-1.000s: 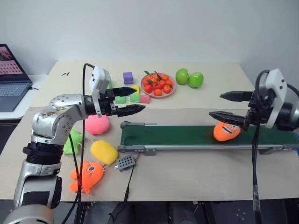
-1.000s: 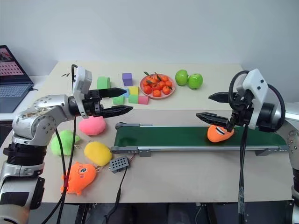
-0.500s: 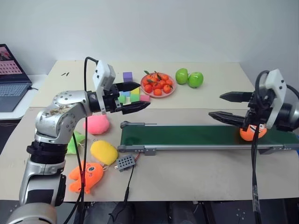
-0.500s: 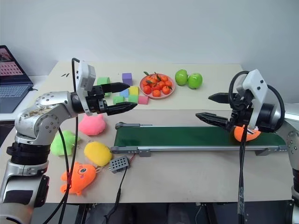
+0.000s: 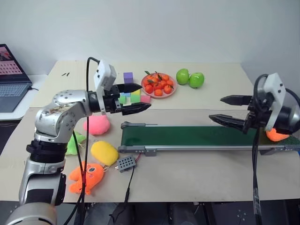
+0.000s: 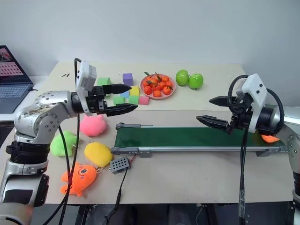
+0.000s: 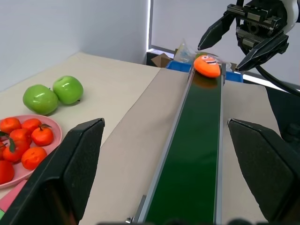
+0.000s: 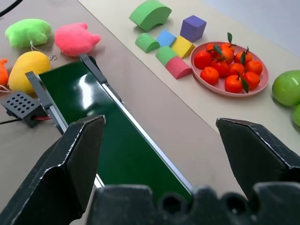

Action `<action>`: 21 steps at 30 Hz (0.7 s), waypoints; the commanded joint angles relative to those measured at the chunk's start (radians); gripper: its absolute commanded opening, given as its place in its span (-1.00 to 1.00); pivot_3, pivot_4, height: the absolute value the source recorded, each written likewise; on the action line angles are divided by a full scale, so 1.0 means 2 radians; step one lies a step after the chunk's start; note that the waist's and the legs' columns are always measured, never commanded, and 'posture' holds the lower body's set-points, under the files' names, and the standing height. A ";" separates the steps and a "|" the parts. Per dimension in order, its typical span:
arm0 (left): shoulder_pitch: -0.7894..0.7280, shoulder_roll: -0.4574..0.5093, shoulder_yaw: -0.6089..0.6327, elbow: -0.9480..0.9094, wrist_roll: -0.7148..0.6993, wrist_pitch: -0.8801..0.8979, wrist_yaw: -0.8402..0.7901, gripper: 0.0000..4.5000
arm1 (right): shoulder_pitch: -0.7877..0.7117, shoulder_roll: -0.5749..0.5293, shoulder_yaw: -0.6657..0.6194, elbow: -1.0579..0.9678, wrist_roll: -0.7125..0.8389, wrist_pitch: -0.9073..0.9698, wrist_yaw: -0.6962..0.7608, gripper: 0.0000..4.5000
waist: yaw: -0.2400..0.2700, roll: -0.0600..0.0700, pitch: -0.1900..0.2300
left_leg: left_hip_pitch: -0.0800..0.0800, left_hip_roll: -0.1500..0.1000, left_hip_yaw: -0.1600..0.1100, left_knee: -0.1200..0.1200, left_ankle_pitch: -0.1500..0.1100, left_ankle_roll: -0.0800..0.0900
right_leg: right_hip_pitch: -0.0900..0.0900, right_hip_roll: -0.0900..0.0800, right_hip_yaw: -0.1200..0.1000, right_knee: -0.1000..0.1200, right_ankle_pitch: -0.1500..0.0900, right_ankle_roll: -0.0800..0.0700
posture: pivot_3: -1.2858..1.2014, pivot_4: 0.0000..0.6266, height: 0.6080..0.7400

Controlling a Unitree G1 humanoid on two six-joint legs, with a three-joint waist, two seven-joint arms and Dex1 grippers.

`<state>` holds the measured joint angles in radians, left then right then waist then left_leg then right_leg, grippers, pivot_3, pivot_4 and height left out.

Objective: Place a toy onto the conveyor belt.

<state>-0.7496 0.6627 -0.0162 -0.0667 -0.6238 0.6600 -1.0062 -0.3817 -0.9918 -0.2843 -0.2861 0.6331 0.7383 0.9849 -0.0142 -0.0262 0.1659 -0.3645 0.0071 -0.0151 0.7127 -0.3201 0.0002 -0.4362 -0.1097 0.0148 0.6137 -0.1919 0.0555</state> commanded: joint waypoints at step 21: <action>-0.010 0.021 0.019 -0.012 0.009 0.004 -0.019 0.99 | -0.002 0.000 -0.008 -0.010 -0.001 -0.019 -0.005 1.00 | 0.000 0.000 0.000 | 0.000 0.000 0.000 0.000 0.000 0.000 | 0.000 0.000 0.000 0.000 0.000 0.000 | 0.03 -0.52 0.97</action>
<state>-0.7528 0.6890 -0.0069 -0.0543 -0.5946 0.6610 -1.0387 -0.3808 -0.9895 -0.2819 -0.2861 0.6310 0.7273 0.9793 -0.0134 -0.0262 0.1659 -0.3647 0.0071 -0.0152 0.7127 -0.3201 0.0002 -0.4362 -0.1097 0.0147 0.6136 -0.1919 0.0555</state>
